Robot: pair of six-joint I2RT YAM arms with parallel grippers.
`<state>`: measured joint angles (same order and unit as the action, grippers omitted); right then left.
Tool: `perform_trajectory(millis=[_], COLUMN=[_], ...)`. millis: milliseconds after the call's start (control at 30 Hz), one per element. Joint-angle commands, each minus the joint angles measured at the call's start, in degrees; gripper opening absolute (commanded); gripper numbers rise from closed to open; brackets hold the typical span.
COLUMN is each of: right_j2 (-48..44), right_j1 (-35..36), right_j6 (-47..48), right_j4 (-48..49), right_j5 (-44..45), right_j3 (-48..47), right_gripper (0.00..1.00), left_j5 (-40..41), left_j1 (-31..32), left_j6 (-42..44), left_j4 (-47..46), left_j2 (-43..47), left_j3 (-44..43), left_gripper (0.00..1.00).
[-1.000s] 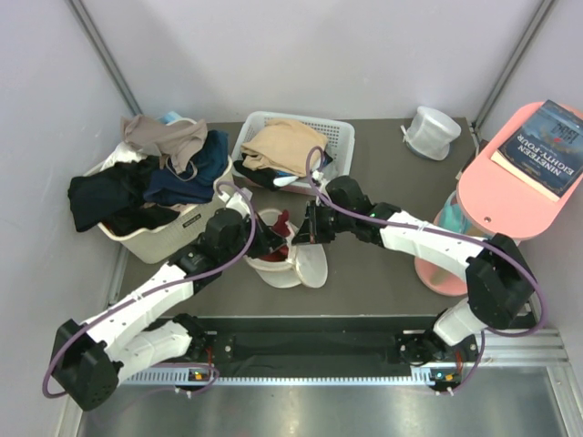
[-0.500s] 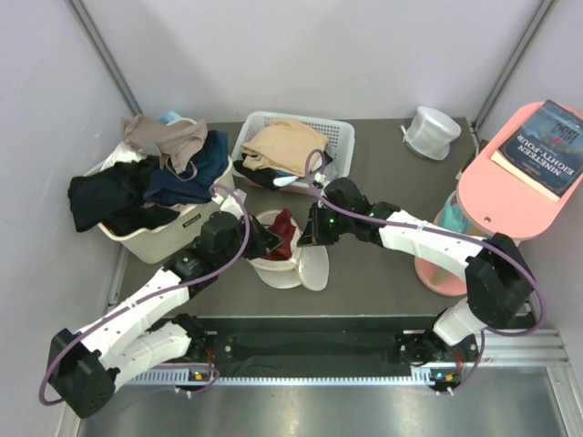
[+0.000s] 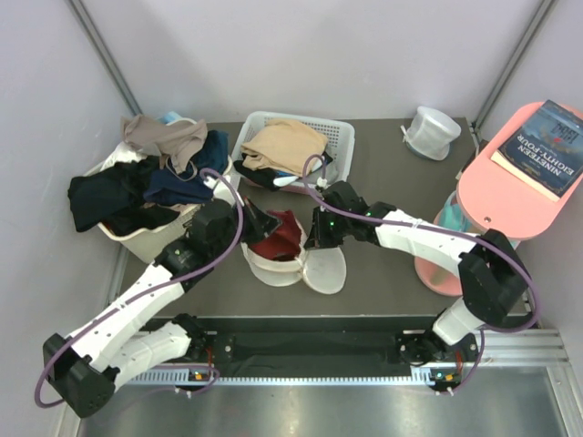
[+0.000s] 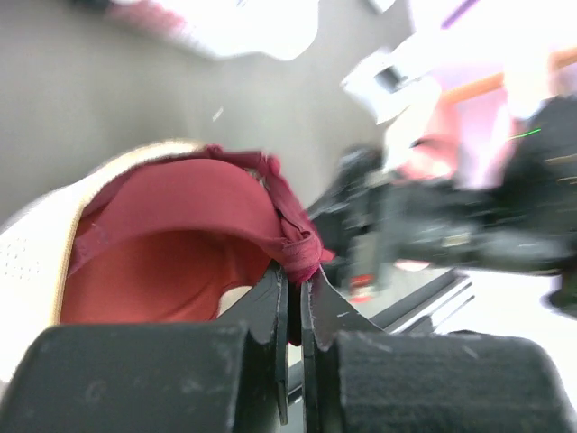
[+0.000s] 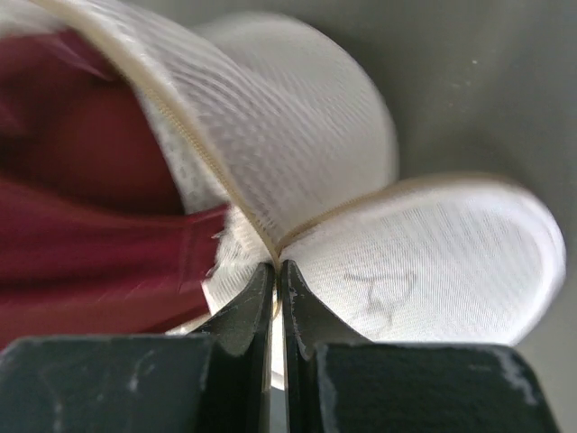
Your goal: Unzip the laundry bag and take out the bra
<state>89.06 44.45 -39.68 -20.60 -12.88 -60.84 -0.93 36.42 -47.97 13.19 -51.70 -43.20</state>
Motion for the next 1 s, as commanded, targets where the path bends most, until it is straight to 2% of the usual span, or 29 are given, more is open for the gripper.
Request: perform_trajectory(millis=[0, 300, 500, 967], right_j2=[1.4, 4.3, 5.3, 7.3], right_j1=[-0.6, -1.8, -2.6, -3.5], right_j6=[2.1, 3.6, 4.4, 5.4], right_j4=[-2.9, -4.4, -4.3, -3.8], right_j5=[3.5, 6.5, 7.6, 9.3], right_j3=[0.2, 1.9, 4.2, 7.4], right_gripper=[0.00, 0.00, 0.00, 0.00], left_j5=[1.6, 1.3, 1.3, 3.1], left_j1=[-0.2, -2.5, -6.4, -7.9], left_j6=[2.8, -0.2, -0.4, 0.0], left_j4=[-3.0, -5.0, -1.9, 2.6], left_j2=[-1.3, 2.1, 5.5, 10.0], left_j3=[-10.8, -13.5, -14.5, -15.7], left_gripper=[0.00, 0.00, 0.00, 0.00])
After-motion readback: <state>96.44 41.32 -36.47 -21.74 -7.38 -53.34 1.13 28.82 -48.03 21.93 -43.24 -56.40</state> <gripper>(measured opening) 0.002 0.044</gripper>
